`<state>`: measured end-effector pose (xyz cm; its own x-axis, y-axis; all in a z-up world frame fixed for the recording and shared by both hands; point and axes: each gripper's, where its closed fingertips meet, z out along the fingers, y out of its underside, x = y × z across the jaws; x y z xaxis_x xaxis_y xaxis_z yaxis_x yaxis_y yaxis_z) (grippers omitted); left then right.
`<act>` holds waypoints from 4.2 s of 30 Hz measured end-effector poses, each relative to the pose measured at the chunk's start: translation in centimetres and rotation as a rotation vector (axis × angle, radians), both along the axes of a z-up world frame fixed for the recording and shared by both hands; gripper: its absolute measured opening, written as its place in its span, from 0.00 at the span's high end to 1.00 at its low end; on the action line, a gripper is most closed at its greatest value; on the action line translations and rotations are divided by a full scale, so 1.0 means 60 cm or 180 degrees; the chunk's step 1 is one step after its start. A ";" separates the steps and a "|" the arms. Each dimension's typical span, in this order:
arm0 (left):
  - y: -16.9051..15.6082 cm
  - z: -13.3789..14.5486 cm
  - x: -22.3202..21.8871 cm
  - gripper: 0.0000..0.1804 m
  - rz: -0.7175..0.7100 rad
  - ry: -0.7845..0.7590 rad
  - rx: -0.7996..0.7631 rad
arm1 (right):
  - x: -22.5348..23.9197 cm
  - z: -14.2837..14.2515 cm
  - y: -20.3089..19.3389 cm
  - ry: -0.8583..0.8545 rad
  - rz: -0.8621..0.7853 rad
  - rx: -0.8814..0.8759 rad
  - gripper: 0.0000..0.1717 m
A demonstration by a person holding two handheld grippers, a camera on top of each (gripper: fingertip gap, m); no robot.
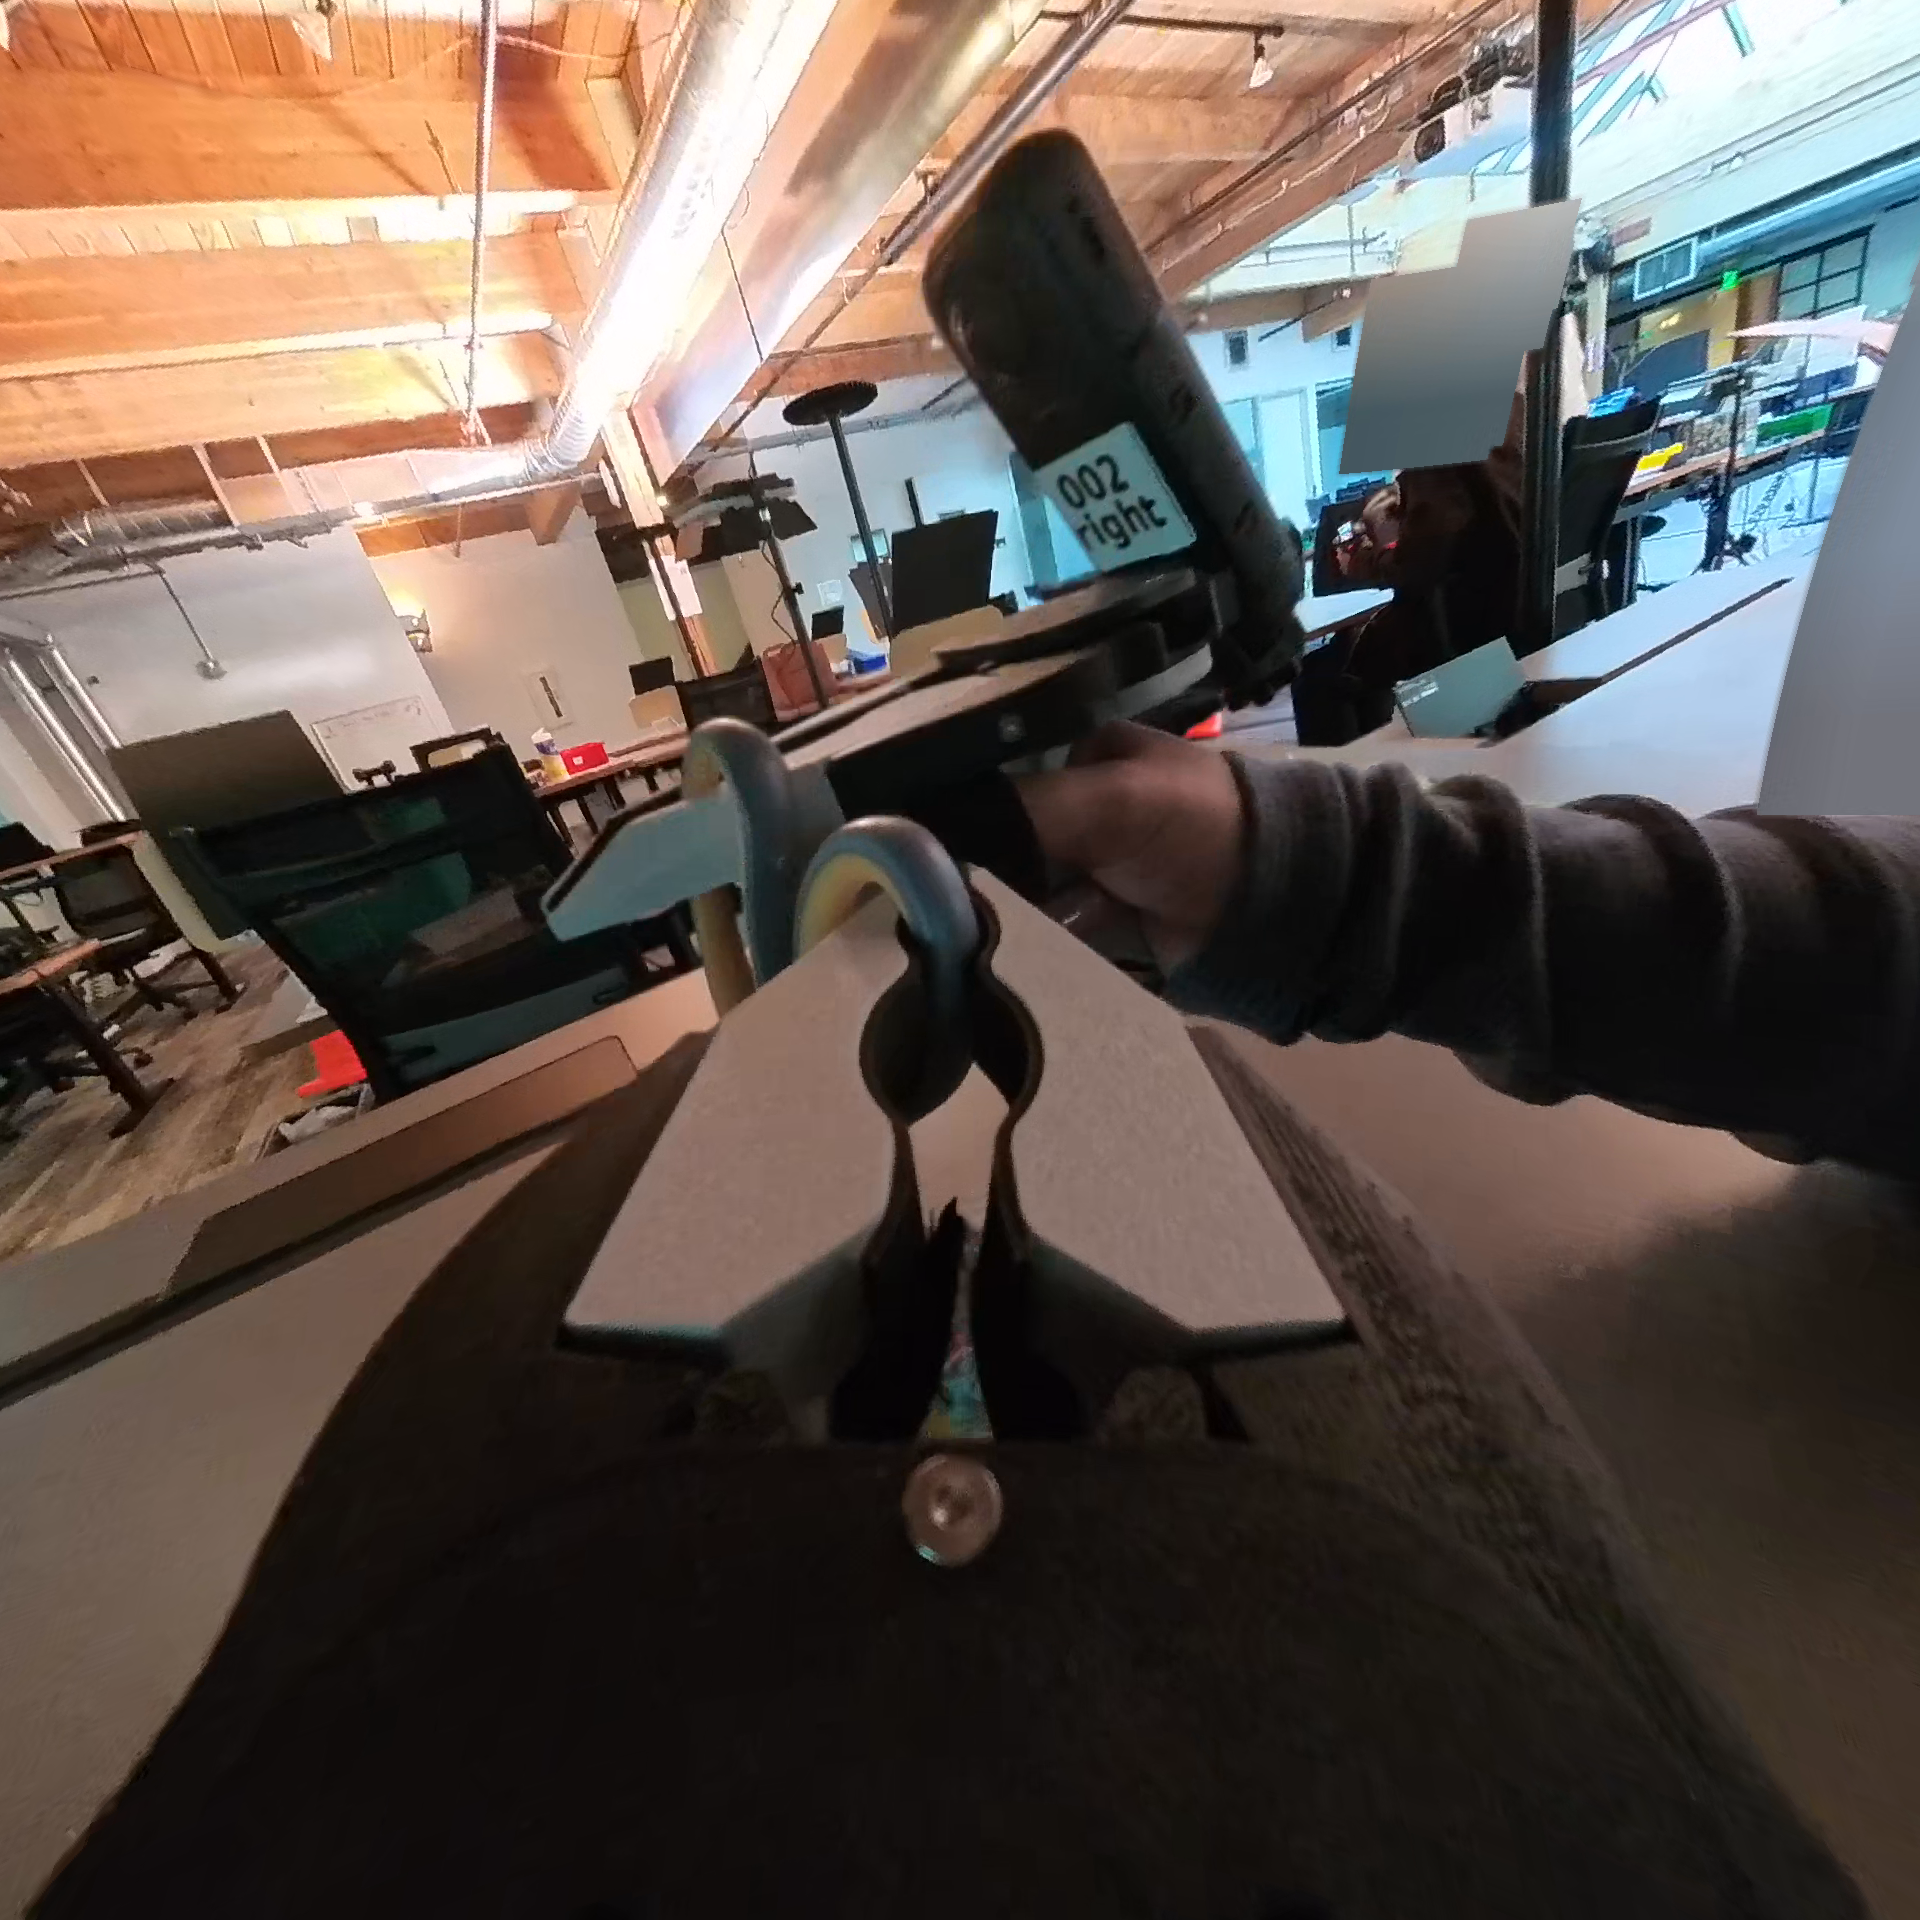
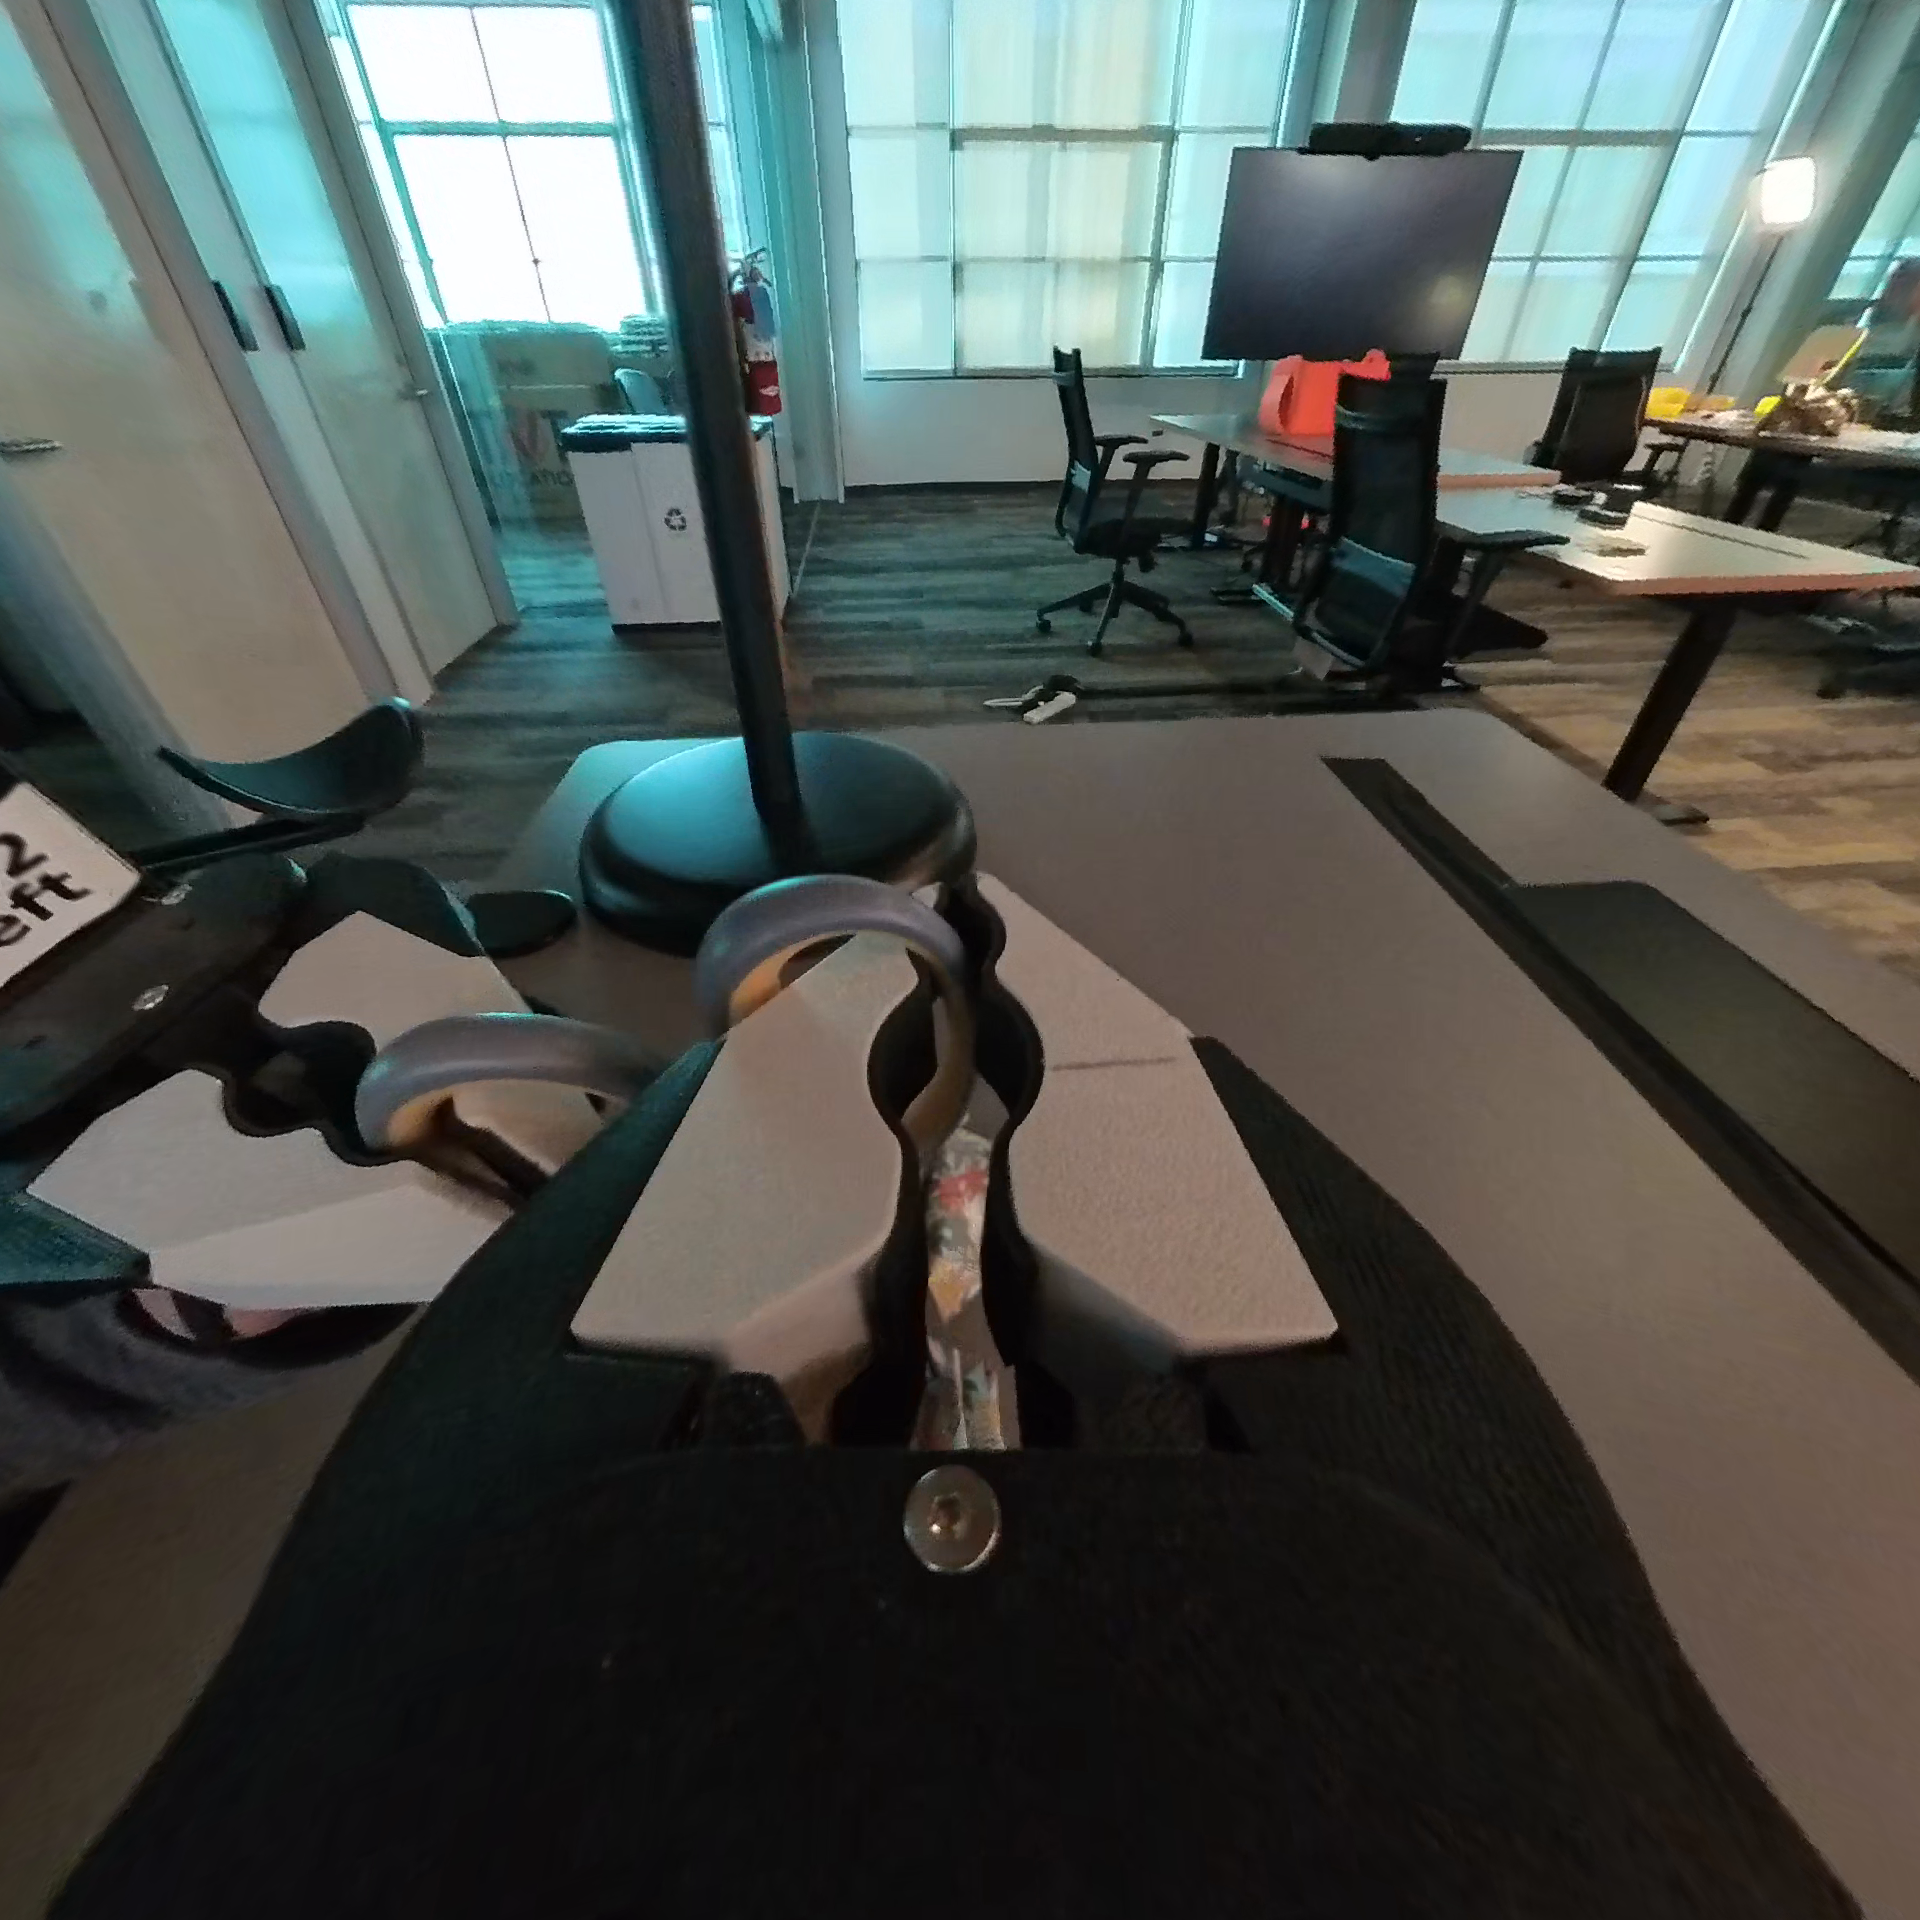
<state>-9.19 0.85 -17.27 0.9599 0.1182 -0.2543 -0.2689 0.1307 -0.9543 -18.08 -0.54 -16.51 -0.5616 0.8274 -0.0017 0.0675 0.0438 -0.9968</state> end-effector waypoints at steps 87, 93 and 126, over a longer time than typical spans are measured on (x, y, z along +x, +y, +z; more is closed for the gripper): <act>0.021 0.028 -0.016 0.61 -0.1123 -0.0894 0.0414 | 0.108 0.090 0.295 0.0827 -0.2175 -0.1143 1.00; 0.038 0.036 -0.039 0.84 -0.0113 -0.0734 0.0407 | 0.091 0.076 0.274 0.0793 -0.2179 -0.0992 1.00; 0.028 -0.040 -0.160 0.96 0.0799 -0.0216 -0.0117 | 0.024 -0.038 0.244 0.0359 -0.1325 -0.0635 1.00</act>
<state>-18.80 2.51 -19.65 0.9166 0.3467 -0.1989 -0.2238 0.0327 -0.9741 -16.63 14.13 -18.76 -0.1881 0.9719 -0.1414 -0.0704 -0.1570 -0.9851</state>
